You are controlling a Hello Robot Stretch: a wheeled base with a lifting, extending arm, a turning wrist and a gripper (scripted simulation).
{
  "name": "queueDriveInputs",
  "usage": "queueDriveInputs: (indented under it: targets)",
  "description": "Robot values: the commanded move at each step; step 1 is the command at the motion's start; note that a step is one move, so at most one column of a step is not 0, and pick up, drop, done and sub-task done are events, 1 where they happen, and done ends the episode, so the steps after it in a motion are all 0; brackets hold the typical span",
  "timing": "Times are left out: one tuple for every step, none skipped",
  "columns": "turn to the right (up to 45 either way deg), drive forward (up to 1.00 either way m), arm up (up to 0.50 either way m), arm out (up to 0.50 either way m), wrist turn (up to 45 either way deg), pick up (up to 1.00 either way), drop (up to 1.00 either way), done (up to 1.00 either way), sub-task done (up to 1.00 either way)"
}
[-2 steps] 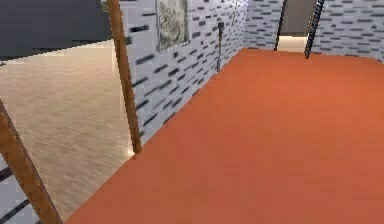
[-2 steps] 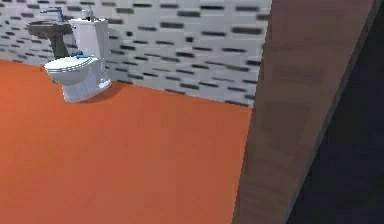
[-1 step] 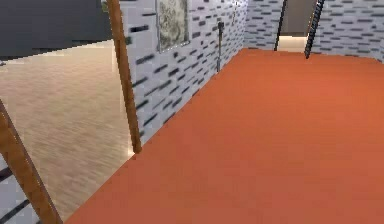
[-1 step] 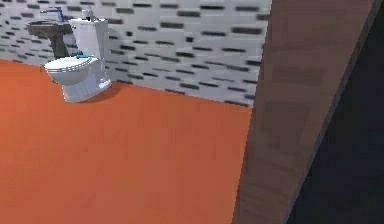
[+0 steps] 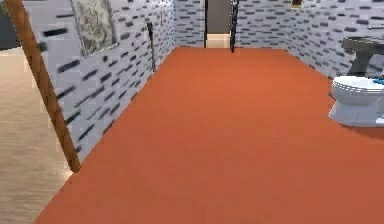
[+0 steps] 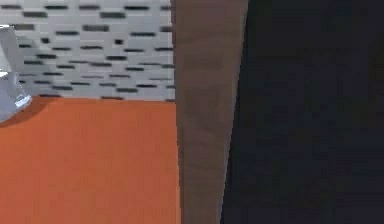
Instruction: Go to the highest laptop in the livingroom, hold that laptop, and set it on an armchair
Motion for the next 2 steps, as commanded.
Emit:
queueDriveInputs:
  targets:
    - [0.0, 0.40, 0.00, 0.00, 0.0, 0.00, 0.00, 0.00, 0.00]
    - [6.0, 0.00, 0.00, 0.00, 0.0, 0.00, 0.00, 0.00, 0.00]
